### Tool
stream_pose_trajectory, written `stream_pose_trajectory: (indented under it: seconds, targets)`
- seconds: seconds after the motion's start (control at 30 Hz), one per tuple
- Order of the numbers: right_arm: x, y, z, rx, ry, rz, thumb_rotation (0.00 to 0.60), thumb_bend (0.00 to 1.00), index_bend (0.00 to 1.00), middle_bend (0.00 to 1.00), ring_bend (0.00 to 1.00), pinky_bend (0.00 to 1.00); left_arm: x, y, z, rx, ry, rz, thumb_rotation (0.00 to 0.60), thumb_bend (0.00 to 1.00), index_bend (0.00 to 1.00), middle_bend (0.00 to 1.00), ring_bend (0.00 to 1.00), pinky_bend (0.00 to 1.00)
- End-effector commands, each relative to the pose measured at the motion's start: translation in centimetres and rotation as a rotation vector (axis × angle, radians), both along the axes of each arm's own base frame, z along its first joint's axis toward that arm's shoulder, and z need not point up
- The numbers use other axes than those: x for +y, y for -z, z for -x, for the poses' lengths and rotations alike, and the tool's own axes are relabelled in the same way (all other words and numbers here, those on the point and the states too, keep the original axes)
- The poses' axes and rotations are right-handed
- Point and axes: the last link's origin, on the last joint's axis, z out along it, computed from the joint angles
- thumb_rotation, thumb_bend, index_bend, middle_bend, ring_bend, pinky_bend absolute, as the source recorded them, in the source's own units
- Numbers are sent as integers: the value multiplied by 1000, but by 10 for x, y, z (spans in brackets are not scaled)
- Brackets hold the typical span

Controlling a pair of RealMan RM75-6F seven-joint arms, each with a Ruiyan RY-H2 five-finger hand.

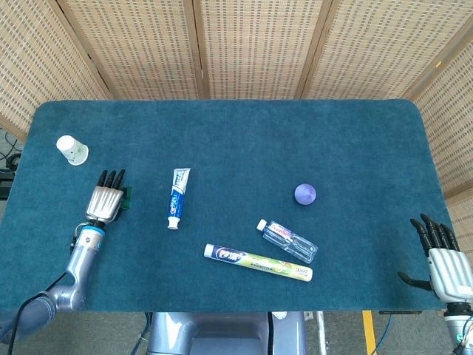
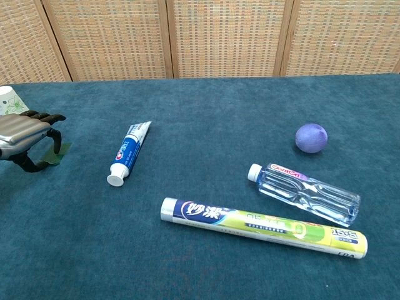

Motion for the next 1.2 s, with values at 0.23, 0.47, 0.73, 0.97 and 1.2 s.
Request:
stream_pose_trajectory:
  seconds: [0.23, 0.47, 0.73, 0.97, 1.2]
  targets:
    - [0, -1, 0, -3, 0, 2, 600, 145, 0, 0, 0, 0, 0, -1, 0, -6, 4, -1, 600, 433, 524, 0, 0, 0]
    - [0, -1, 0, -3, 0, 2, 600, 144, 0, 0, 0, 0, 1, -3, 0, -6, 2, -4, 600, 455, 563, 0, 0, 0]
    - [0, -1, 0, -3, 0, 2, 600, 145, 0, 0, 0, 0, 2, -3, 6, 8, -18, -1, 600, 468, 576, 0, 0, 0]
    - [0, -1, 0, -2, 1, 2, 600, 144, 0, 0, 0, 0, 4, -3, 9, 10, -30, -10, 600, 477, 583, 0, 0, 0]
    - [0, -1, 1, -2, 1, 1, 600, 144, 0, 0, 0, 0, 12, -8, 0, -35, -7, -56, 600, 487, 589, 0, 0, 0]
